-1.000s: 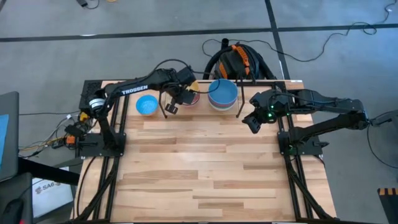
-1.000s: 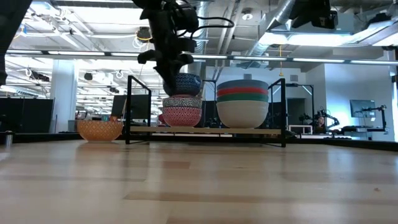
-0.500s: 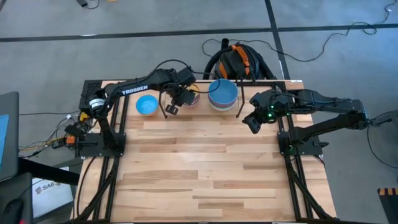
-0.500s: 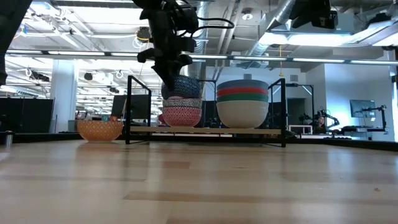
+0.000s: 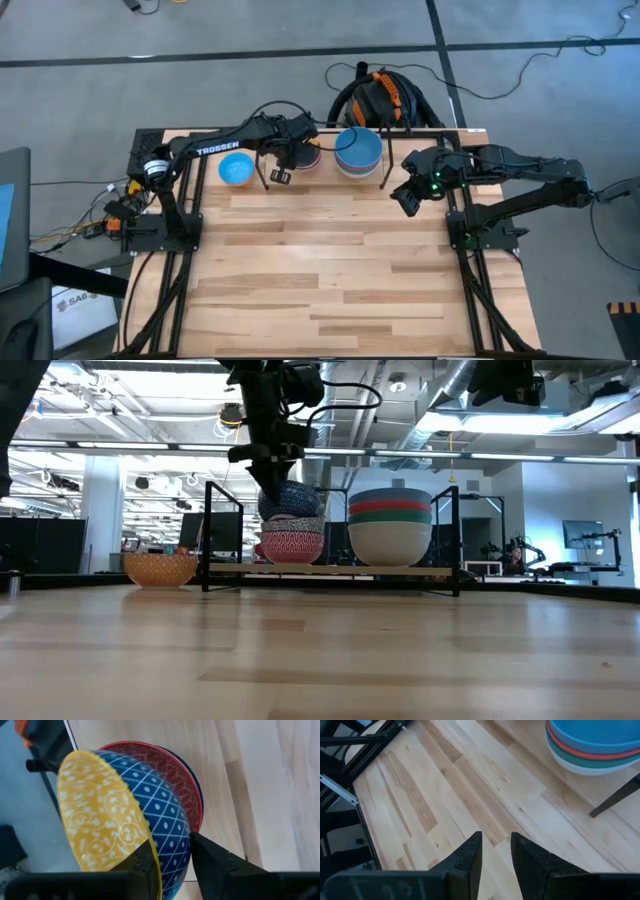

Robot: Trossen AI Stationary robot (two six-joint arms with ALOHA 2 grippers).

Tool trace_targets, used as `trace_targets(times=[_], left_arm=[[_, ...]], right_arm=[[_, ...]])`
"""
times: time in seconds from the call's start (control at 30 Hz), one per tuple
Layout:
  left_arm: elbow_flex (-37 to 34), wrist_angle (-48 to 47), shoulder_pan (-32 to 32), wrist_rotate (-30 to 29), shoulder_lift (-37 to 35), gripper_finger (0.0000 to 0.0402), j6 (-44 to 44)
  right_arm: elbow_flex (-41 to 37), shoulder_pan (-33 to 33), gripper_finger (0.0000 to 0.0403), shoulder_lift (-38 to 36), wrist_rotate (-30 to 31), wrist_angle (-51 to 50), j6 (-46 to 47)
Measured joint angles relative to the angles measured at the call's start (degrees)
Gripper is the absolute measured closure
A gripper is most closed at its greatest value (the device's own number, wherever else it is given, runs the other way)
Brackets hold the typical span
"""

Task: Place and stack bowls onto a shelf
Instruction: Stack the small yellow bowl on the small red bowl on the shelf

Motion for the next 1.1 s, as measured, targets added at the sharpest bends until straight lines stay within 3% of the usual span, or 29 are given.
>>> trace_targets(times=[0.27,0.37,0.77,1.1], left_arm=[[0.0,-0.1,-1.3,1.2,0.0,0.0389,-4.6],[-0.1,0.1,-1.8,1.7,1.2,0.0393,-6.6],[-0.1,0.4,-3.4,-0.3,3.8,0.0292,-8.1],[-0.1,-3.2,-4.9,-3.8,3.4,0.0249,-16.5]], right_arm=[[0.0,0.0,0.0274,0.0,0.1,0.0,-0.9],[0.0,0.0,0.0274,0.0,0.2,0.0,-1.1],[0.0,0.5,0.0274,0.0,0.4,-2.3,-1.3],[0.0,0.7,0.0274,0.0,1.6,-3.0,-1.5]])
